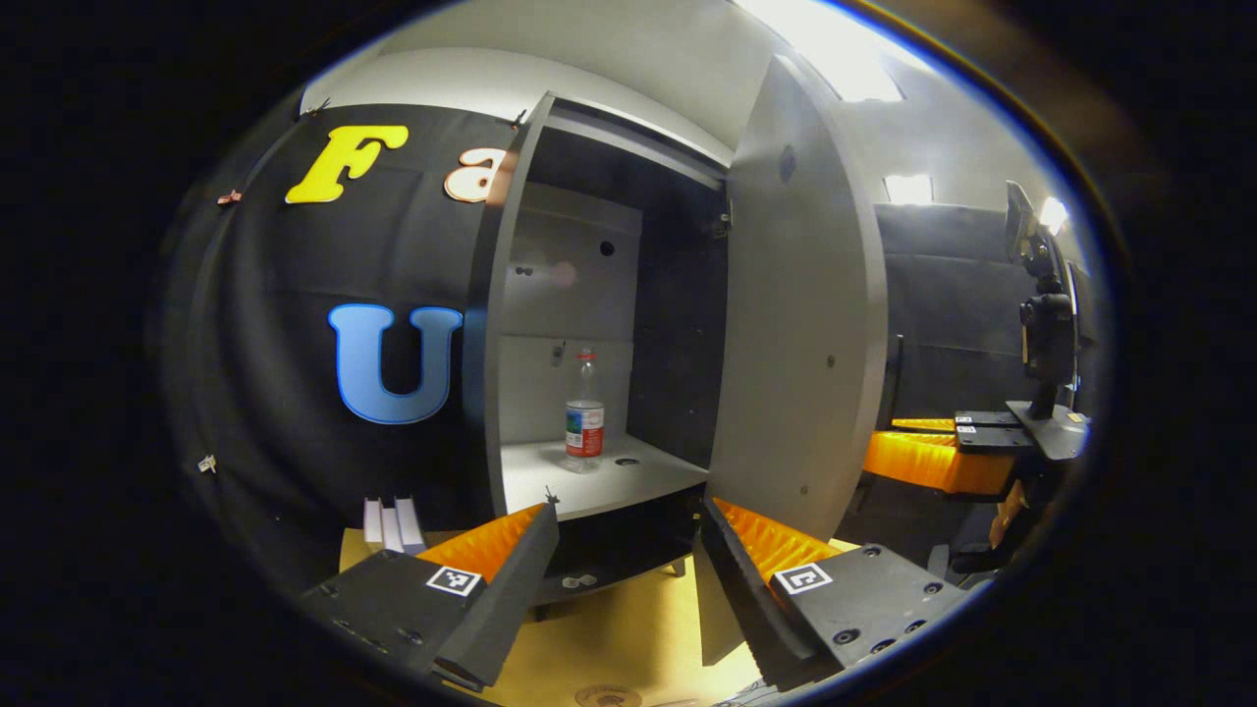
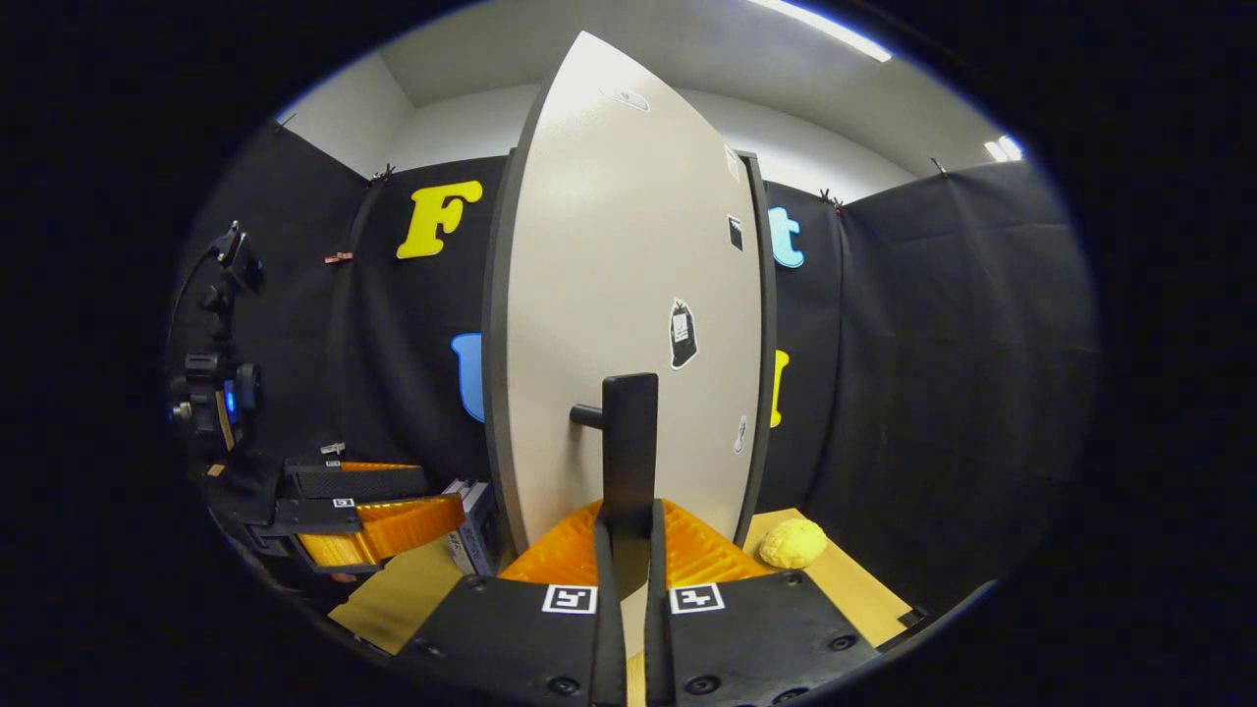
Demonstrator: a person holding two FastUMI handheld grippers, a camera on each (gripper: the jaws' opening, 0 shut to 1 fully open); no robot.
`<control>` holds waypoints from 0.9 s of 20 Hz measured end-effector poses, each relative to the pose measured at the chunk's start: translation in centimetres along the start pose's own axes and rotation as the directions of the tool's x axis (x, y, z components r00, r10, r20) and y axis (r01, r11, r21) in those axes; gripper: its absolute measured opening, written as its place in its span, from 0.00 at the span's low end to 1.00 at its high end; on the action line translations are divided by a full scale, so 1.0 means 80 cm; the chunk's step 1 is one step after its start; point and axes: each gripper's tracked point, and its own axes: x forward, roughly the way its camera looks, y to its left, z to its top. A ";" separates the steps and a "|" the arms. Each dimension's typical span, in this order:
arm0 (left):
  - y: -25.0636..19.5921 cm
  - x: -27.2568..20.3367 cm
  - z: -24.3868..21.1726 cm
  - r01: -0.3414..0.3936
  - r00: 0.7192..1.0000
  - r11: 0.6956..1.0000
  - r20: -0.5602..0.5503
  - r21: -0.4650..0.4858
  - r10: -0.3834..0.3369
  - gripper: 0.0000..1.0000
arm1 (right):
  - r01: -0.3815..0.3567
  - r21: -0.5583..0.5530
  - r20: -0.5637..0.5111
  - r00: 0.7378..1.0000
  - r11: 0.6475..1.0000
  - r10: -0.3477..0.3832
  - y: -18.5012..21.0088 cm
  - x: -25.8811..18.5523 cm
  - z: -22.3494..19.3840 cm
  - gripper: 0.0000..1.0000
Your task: Open the cabinet door with the right hand, grasp the bottle in the cabinet with the left hand and place it on the coaster, then close the cabinet door with the right hand.
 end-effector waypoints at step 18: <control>-0.142 0.152 0.031 0.092 0.991 0.994 0.090 0.065 -0.097 0.89 | 0.068 0.011 0.024 0.997 0.998 -0.068 -0.142 -0.003 0.008 0.06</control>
